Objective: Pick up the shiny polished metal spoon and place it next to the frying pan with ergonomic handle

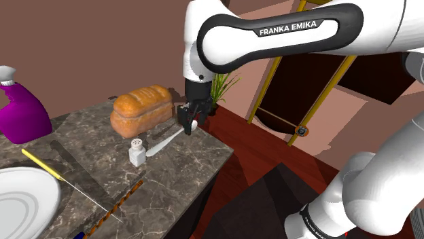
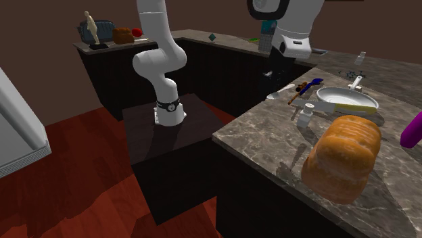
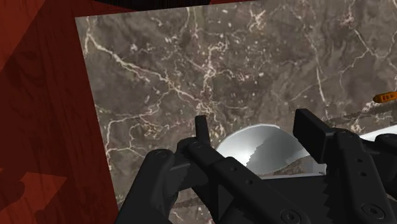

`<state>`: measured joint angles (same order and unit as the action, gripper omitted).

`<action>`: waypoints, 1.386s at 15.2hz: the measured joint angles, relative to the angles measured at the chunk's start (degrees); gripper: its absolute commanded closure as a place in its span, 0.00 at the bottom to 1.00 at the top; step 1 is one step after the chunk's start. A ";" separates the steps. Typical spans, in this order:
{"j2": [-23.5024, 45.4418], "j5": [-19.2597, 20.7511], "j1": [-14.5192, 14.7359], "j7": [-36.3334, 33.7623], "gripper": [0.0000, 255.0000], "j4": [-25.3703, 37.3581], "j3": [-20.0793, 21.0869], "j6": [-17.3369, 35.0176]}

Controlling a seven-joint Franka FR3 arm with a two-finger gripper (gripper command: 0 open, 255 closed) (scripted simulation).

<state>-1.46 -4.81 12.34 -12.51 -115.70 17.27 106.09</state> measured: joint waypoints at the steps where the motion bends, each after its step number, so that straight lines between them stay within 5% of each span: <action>1: 0.27 -0.15 0.66 -1.27 1.00 -0.16 0.70 0.53; 12: 4.75 -0.37 8.43 -16.53 1.00 4.56 8.22 1.36; 21: 13.94 3.40 16.27 -30.32 1.00 14.85 13.13 0.45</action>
<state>12.49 -1.42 28.62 -42.83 -100.86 30.39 106.54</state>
